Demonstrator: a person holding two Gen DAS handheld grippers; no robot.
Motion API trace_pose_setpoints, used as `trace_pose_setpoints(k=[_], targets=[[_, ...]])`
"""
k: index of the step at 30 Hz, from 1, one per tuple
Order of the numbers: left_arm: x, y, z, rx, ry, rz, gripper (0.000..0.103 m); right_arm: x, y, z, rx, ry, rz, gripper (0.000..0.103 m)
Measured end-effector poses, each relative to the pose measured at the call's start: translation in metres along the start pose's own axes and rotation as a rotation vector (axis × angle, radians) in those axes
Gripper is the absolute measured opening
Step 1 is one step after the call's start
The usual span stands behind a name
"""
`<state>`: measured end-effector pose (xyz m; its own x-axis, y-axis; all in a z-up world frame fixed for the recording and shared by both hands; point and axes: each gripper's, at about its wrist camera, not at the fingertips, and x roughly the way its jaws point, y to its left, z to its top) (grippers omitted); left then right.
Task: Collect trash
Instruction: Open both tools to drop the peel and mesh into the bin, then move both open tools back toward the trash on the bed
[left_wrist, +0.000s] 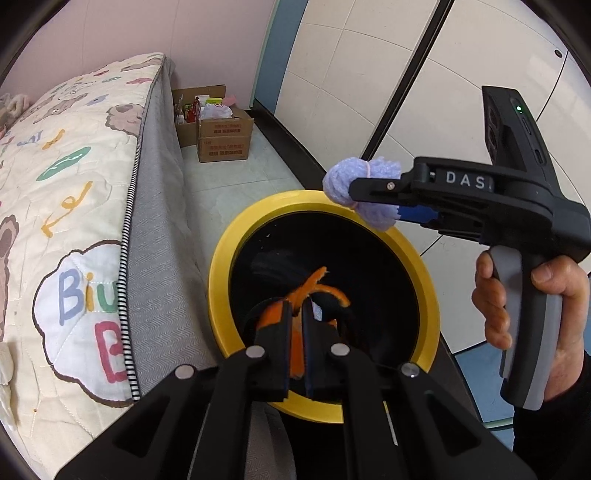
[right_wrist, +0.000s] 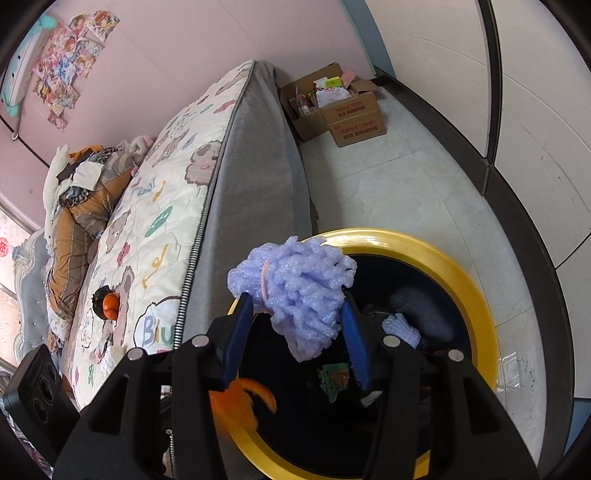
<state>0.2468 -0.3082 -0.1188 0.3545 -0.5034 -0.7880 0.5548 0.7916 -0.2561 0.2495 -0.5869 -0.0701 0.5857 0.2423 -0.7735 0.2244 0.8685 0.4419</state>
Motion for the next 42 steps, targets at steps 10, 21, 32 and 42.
trace_pose_setpoints(k=[10, 21, 32, 42], targets=[[-0.021, -0.007, -0.004, 0.035, -0.077, -0.001, 0.050, -0.006, -0.009, 0.001, 0.055, -0.028, -0.025, 0.064], [-0.052, 0.023, -0.006, -0.031, -0.124, 0.039, 0.067, -0.020, -0.008, -0.012, 0.049, -0.038, -0.010, 0.069], [-0.089, 0.072, -0.014, -0.099, -0.171, 0.113, 0.073, -0.023, 0.036, -0.025, -0.051, -0.027, 0.068, 0.074], [-0.130, 0.136, -0.034, -0.199, -0.213, 0.200, 0.074, -0.008, 0.100, -0.038, -0.142, 0.015, 0.115, 0.075]])
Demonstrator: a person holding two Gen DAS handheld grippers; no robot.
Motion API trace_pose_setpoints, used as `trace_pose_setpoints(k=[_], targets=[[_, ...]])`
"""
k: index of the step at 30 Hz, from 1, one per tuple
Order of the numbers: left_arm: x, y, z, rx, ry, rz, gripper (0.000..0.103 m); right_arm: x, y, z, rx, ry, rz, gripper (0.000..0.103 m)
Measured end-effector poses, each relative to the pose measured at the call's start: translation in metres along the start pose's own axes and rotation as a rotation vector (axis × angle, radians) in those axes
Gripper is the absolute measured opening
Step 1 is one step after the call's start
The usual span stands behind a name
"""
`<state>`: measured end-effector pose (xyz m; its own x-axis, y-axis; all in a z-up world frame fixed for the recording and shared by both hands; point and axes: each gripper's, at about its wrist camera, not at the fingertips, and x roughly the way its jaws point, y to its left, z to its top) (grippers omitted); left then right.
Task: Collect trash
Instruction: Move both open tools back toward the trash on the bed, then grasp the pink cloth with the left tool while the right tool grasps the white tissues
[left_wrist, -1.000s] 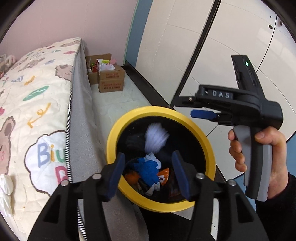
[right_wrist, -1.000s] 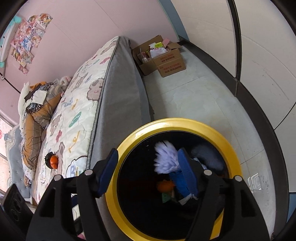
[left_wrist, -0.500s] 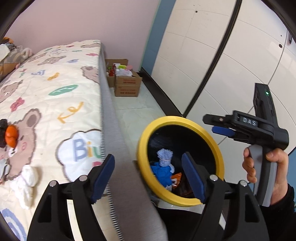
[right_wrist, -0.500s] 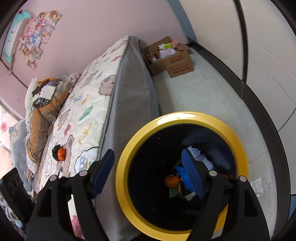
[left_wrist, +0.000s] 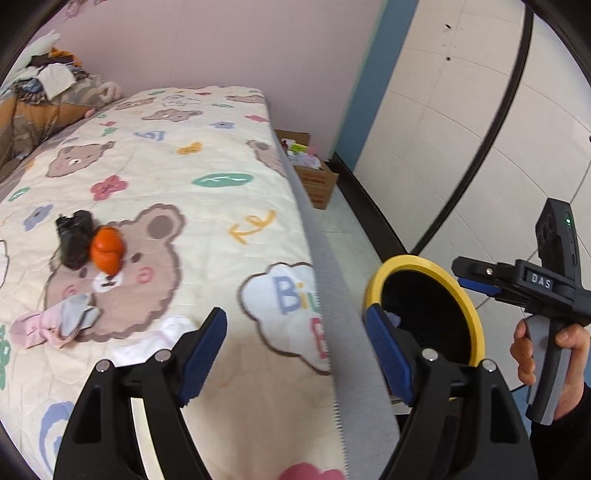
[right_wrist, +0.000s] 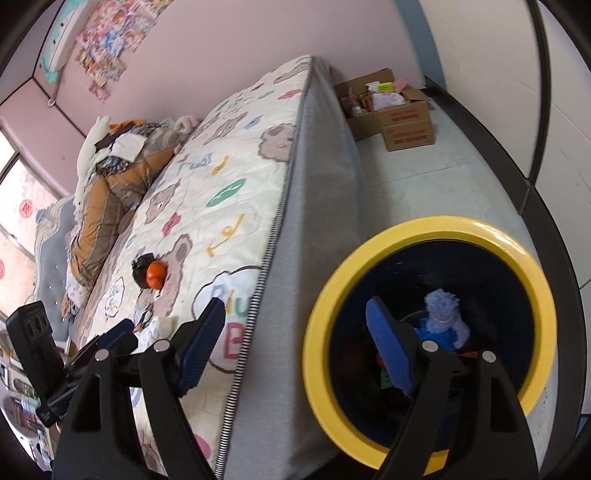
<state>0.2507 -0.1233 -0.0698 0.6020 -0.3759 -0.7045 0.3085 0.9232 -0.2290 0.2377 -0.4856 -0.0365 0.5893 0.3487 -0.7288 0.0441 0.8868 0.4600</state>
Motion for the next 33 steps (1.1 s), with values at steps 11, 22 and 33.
trace_pose_setpoints(k=[11, 22, 33], targets=[[-0.024, 0.076, -0.006, -0.079, -0.017, 0.117, 0.074, 0.035, 0.068, -0.004, -0.083, 0.061, 0.046, 0.075], [-0.032, 0.141, -0.019, -0.174, -0.013, 0.206, 0.075, 0.076, 0.128, -0.017, -0.159, 0.137, 0.079, 0.075], [-0.024, 0.202, -0.028, -0.320, 0.018, 0.241, 0.075, 0.122, 0.183, -0.040, -0.231, 0.224, 0.123, 0.075]])
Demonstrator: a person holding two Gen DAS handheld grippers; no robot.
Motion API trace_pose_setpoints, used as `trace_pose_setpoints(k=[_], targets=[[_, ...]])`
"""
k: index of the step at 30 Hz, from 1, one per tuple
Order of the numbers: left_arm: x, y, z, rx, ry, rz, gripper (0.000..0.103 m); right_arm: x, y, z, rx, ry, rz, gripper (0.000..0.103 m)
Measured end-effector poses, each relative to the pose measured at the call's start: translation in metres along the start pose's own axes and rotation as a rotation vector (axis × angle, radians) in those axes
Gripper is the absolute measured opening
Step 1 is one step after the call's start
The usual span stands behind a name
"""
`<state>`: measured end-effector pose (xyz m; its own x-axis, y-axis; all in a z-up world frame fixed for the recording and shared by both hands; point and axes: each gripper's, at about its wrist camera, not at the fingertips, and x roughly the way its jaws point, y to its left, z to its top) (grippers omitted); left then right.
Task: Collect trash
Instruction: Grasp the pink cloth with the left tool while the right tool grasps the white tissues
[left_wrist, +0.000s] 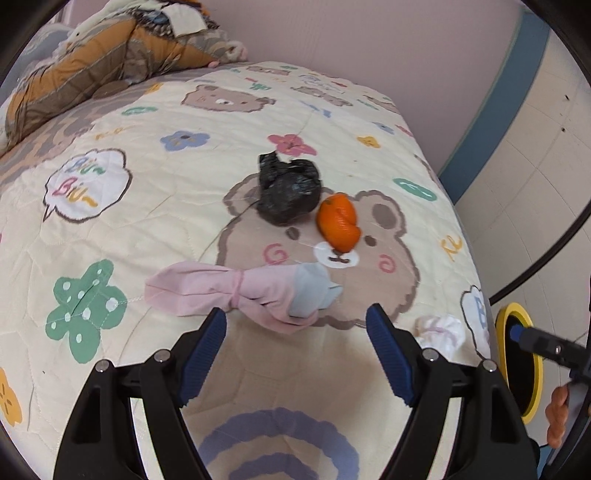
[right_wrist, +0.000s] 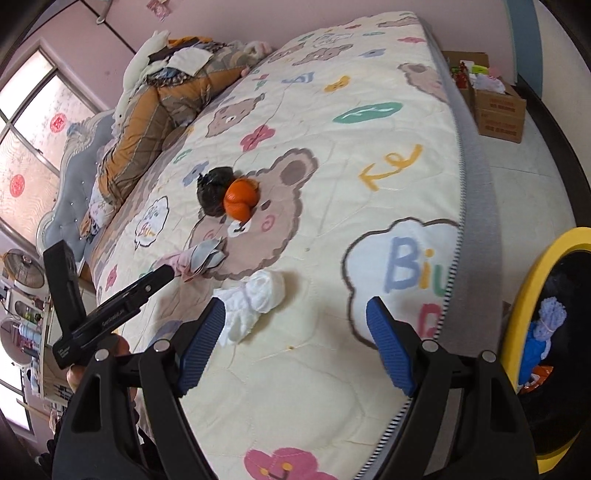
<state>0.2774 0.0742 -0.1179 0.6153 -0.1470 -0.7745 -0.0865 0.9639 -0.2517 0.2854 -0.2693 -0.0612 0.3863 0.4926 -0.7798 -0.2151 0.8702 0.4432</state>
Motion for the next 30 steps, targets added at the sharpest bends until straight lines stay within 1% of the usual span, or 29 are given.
trace_pose_setpoints(k=[8, 16, 20, 25, 26, 28, 29, 30], targets=[[0.020, 0.021, 0.002, -0.069, 0.034, 0.031, 0.075, 0.035, 0.031, -0.001, -0.046, 0.056, 0.017, 0.075], [0.041, 0.031, 0.004, -0.124, 0.071, 0.035, 0.075, 0.059, 0.042, -0.001, -0.060, 0.093, 0.023, 0.075], [0.047, 0.028, 0.007, -0.124, 0.075, 0.035, 0.075, 0.071, 0.045, 0.000, -0.057, 0.110, 0.033, 0.075], [0.057, 0.020, 0.010, -0.105, 0.079, 0.060, 0.074, 0.085, 0.047, -0.002, -0.066, 0.132, 0.027, 0.075], [0.058, 0.019, 0.010, -0.101, 0.078, 0.065, 0.074, 0.088, 0.046, -0.002, -0.066, 0.134, 0.020, 0.074], [0.061, 0.016, 0.011, -0.093, 0.078, 0.080, 0.066, 0.092, 0.046, -0.002, -0.072, 0.130, 0.006, 0.066], [0.062, 0.015, 0.011, -0.090, 0.077, 0.086, 0.064, 0.093, 0.046, -0.002, -0.075, 0.128, 0.002, 0.064], [0.062, 0.014, 0.011, -0.087, 0.076, 0.091, 0.059, 0.094, 0.046, -0.001, -0.079, 0.125, -0.002, 0.059]])
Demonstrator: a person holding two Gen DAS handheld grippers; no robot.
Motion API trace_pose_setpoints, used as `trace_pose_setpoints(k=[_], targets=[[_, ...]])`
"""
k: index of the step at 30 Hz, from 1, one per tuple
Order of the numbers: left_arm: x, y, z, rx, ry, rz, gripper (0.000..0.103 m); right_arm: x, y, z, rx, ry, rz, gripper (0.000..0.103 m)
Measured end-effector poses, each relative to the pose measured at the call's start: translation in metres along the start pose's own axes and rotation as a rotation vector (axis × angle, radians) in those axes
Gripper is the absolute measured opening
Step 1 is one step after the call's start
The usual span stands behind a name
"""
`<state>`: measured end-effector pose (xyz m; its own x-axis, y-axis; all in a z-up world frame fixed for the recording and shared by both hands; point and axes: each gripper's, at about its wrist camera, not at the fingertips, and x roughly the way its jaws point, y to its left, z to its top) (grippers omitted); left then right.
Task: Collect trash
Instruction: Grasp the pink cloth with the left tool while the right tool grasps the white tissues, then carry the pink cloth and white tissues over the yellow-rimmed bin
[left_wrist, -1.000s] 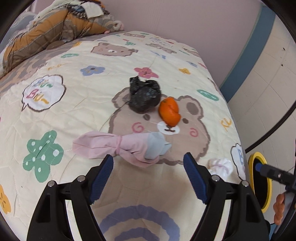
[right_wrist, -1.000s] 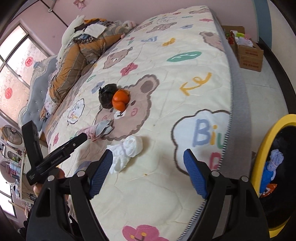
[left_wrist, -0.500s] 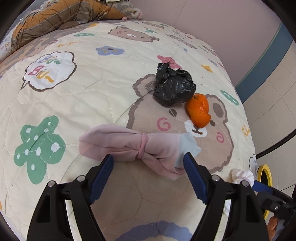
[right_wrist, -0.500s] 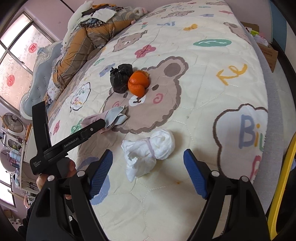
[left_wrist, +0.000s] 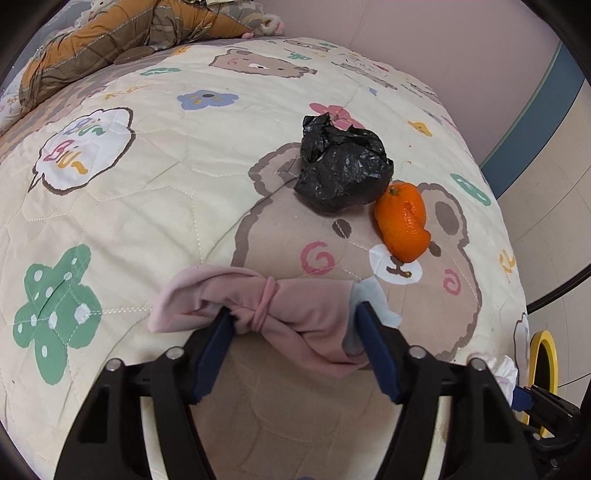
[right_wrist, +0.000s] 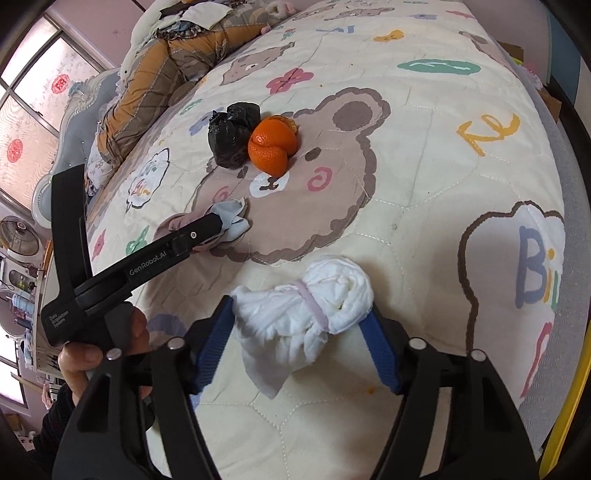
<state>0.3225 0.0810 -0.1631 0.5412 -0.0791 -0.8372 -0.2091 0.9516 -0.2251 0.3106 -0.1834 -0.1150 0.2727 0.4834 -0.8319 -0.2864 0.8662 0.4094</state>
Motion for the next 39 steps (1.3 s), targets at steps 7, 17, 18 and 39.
trace_pose_setpoints(k=[7, 17, 18, 39], targets=[[-0.001, -0.005, 0.002, 0.017, -0.008, 0.027, 0.034, 0.005, -0.002, 0.001, -0.012, -0.014, -0.007, 0.049], [-0.012, 0.001, -0.003, 0.013, -0.017, -0.008, 0.017, -0.007, -0.010, 0.001, 0.025, -0.040, 0.034, 0.043], [-0.014, 0.001, -0.004, 0.014, -0.019, -0.011, 0.016, -0.009, -0.010, 0.001, 0.025, -0.045, 0.032, 0.043], [-0.097, -0.016, -0.028, 0.147, -0.137, -0.080, 0.013, -0.085, -0.026, -0.017, 0.031, -0.140, 0.023, 0.042]])
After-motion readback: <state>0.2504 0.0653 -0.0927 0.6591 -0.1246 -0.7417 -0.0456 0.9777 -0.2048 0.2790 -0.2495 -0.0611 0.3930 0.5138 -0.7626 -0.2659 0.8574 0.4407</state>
